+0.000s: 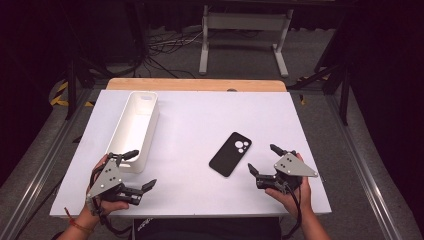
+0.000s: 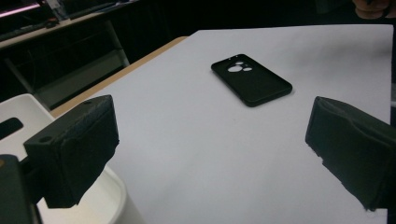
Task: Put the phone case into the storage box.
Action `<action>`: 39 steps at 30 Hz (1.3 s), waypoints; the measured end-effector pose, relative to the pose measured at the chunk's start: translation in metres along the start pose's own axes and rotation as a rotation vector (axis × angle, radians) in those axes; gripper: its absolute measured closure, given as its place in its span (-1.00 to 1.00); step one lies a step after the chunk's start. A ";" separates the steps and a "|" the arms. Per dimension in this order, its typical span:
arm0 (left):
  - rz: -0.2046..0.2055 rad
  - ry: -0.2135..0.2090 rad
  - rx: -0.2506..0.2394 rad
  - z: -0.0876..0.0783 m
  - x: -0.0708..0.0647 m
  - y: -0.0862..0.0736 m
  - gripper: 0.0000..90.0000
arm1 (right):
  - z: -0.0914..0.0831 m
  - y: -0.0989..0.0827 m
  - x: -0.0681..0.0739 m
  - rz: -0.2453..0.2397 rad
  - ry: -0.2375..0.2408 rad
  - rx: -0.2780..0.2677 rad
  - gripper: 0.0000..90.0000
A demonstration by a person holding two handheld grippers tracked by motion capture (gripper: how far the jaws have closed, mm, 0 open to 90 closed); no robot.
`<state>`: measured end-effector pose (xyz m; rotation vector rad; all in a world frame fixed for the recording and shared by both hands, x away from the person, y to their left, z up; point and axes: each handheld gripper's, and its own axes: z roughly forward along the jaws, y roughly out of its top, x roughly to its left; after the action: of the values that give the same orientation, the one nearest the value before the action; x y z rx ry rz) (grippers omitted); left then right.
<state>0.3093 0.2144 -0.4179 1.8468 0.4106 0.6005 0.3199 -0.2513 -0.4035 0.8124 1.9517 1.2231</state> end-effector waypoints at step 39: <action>-0.021 -0.019 0.028 0.005 -0.002 -0.003 -0.91 | 0.042 0.040 -0.054 0.133 0.105 0.409 -0.61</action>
<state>0.3104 0.2101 -0.4221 1.8712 0.4276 0.5651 0.3903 -0.2594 -0.3684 1.1157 2.3051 0.9658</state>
